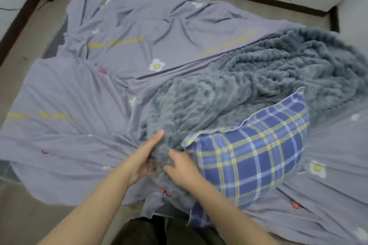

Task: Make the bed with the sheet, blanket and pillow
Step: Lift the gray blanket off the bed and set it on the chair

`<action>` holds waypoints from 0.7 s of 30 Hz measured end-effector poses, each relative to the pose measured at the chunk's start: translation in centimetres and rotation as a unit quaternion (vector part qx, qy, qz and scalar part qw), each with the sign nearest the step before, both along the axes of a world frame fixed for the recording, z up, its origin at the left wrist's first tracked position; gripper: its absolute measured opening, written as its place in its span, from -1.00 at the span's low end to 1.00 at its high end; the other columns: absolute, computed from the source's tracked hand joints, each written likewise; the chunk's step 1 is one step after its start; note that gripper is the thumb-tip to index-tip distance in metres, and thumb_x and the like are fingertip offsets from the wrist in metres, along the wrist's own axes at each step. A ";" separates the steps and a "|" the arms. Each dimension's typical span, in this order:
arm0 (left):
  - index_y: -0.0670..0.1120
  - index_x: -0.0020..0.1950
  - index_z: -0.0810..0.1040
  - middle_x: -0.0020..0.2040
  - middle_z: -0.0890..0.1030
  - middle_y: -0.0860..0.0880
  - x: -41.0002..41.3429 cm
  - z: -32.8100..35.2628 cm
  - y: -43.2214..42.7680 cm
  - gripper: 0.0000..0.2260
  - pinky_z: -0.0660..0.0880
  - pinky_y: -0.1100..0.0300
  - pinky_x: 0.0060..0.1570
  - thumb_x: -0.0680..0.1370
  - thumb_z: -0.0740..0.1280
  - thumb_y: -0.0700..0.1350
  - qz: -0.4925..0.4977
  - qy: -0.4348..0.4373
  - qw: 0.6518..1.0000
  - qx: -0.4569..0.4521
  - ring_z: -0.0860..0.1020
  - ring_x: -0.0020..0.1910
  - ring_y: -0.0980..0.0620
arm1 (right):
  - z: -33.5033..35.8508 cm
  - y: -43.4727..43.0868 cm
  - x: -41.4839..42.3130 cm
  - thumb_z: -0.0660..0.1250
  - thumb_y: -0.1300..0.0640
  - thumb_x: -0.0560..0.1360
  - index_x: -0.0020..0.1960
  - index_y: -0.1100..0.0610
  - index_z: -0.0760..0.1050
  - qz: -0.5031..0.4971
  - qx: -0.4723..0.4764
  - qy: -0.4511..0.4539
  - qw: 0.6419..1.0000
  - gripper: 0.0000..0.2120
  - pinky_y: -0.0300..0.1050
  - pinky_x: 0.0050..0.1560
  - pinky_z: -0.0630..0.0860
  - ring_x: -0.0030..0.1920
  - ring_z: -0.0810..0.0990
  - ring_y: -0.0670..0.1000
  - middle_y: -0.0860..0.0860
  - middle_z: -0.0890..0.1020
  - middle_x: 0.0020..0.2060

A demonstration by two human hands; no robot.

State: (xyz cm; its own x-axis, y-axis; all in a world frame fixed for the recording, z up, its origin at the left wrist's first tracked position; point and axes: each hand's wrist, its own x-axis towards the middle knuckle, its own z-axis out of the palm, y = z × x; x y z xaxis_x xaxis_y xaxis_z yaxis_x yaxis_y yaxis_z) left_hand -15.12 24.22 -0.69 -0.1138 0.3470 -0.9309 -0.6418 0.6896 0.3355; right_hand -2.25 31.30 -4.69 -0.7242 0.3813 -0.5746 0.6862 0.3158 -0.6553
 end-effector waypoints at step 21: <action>-0.22 0.05 0.53 -0.13 0.51 -0.19 -4.2 28.5 2.4 -0.58 0.42 0.00 -0.13 0.20 0.24 -0.27 0.072 0.068 0.917 0.386 0.48 -0.18 -0.18 | 12.2 14.1 -0.1 0.33 0.00 0.54 0.56 -0.14 -0.10 -0.438 0.196 0.011 0.877 -0.23 0.34 0.43 0.14 0.53 -0.05 0.31 0.08 -0.11 0.56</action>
